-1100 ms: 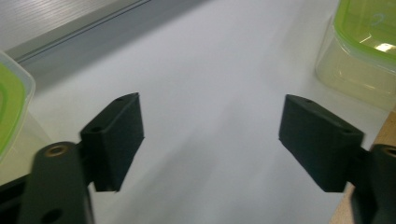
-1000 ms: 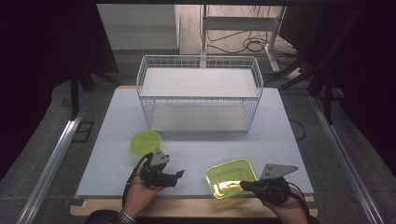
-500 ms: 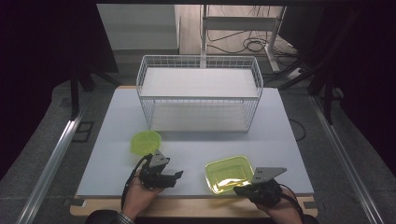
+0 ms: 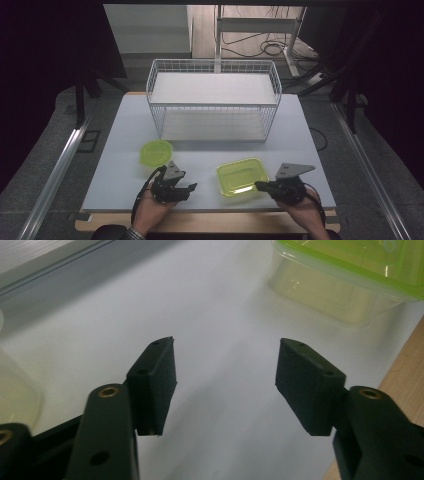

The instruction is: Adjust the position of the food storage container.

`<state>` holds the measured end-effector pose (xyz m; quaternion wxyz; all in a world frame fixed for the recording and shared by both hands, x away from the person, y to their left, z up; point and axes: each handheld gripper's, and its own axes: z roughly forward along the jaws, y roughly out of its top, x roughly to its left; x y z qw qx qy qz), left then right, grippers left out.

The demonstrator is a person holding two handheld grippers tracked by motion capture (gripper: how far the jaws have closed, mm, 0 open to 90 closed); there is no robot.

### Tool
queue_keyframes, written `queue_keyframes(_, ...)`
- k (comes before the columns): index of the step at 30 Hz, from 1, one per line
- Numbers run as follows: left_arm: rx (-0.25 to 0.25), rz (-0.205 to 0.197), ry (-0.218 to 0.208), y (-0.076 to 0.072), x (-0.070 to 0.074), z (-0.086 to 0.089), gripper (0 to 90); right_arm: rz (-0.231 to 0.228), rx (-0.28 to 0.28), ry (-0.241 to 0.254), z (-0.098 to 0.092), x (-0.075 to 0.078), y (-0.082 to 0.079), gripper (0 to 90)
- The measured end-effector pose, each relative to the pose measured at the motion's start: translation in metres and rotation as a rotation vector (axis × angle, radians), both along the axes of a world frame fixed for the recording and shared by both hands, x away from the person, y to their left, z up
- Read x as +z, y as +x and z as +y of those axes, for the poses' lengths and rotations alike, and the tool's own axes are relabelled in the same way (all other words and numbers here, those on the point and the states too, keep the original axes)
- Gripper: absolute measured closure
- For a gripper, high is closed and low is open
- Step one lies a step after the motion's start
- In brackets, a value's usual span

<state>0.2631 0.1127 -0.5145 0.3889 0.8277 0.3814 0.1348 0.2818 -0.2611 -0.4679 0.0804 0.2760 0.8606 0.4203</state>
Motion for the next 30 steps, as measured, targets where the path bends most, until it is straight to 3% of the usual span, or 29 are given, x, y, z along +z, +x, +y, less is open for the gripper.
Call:
queue_keyframes(2, -0.007, 0.000, 0.002, -0.001, 0.000, -0.001, 45.5, -0.013, -0.080, -0.018, -0.013, 0.002, 0.011, 89.1)
queue_keyframes(3, -0.007, 0.000, 0.002, -0.001, 0.000, -0.001, 47.5, -0.013, -0.080, -0.018, -0.013, 0.002, 0.011, 89.1)
queue_keyframes(4, -0.016, -0.003, 0.006, -0.002, 0.000, -0.002, 49.5, -0.001, -0.140, -0.037, -0.023, -0.002, 0.024, 89.1)
queue_keyframes(9, -0.036, 0.011, -0.004, -0.003, 0.000, -0.003, 55.7, 0.016, -0.168, -0.093, -0.021, -0.014, 0.037, 89.1)
queue_keyframes(16, -0.043, 0.010, 0.002, -0.005, 0.002, -0.001, 57.6, 0.039, -0.134, -0.079, -0.010, -0.016, 0.035, 89.1)
queue_keyframes(24, 0.002, 0.009, 0.011, -0.007, 0.004, 0.016, 59.2, 0.092, -0.049, -0.054, 0.020, -0.020, 0.033, 87.6)
queue_keyframes(30, 0.037, 0.006, 0.011, -0.013, 0.004, 0.028, 52.4, 0.104, -0.034, -0.060, 0.028, -0.020, 0.032, 85.9)
